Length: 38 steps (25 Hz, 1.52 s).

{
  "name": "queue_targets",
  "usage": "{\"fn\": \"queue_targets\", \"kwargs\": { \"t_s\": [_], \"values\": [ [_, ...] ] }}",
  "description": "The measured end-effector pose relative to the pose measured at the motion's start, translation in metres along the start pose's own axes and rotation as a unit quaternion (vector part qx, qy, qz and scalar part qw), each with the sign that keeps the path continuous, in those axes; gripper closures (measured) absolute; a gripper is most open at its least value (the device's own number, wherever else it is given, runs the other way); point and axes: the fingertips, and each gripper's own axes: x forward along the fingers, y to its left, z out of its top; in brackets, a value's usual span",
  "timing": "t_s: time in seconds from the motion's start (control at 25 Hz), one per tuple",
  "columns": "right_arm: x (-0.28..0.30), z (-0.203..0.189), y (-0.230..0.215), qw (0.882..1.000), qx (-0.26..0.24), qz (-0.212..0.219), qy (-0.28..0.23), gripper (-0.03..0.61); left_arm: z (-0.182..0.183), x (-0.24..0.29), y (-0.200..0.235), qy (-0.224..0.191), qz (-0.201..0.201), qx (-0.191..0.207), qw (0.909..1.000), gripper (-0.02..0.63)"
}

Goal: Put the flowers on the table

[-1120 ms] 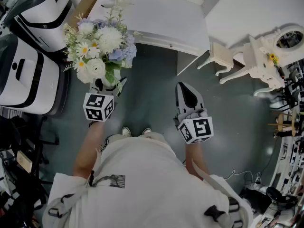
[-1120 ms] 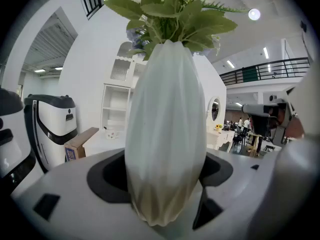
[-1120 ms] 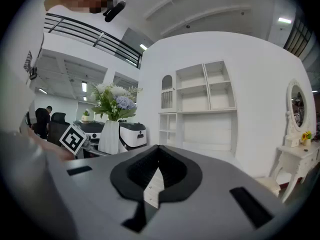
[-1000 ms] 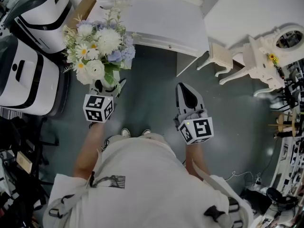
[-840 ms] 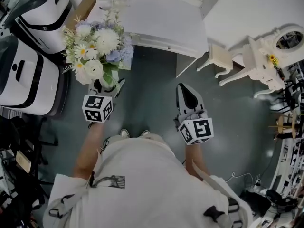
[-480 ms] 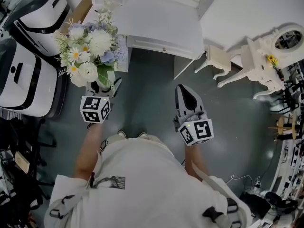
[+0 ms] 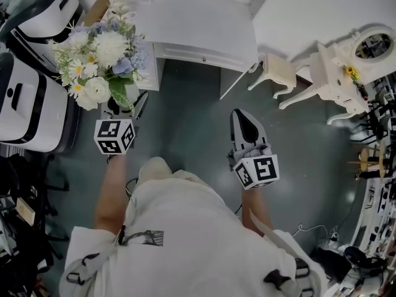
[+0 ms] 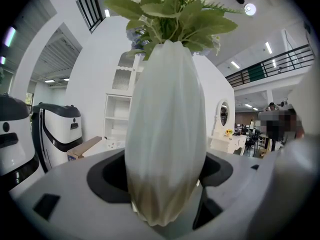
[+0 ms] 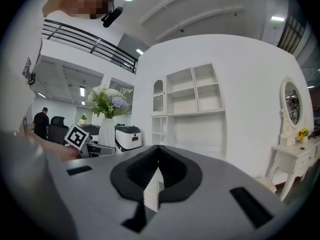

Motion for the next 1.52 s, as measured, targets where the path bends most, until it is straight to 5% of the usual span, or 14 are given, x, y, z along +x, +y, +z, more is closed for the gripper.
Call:
{"fn": "queue_targets", "kwargs": {
  "t_s": [0.4, 0.8, 1.52],
  "values": [
    [0.045, -0.013, -0.027, 1.000, 0.003, -0.020, 0.004, 0.568, 0.002, 0.062, 0.019, 0.003, -0.018, 0.003, 0.9998, 0.233],
    [0.252, 0.007, -0.092, 0.999, 0.012, -0.030, 0.011, 0.568, 0.038, 0.242, 0.104, 0.008, -0.069, 0.000, 0.9976, 0.233],
    [0.413, 0.015, -0.165, 0.994, 0.012, -0.095, 0.042, 0.568, 0.055, 0.431, 0.165, 0.036, -0.151, -0.015, 0.9878, 0.233]
  ]
}}
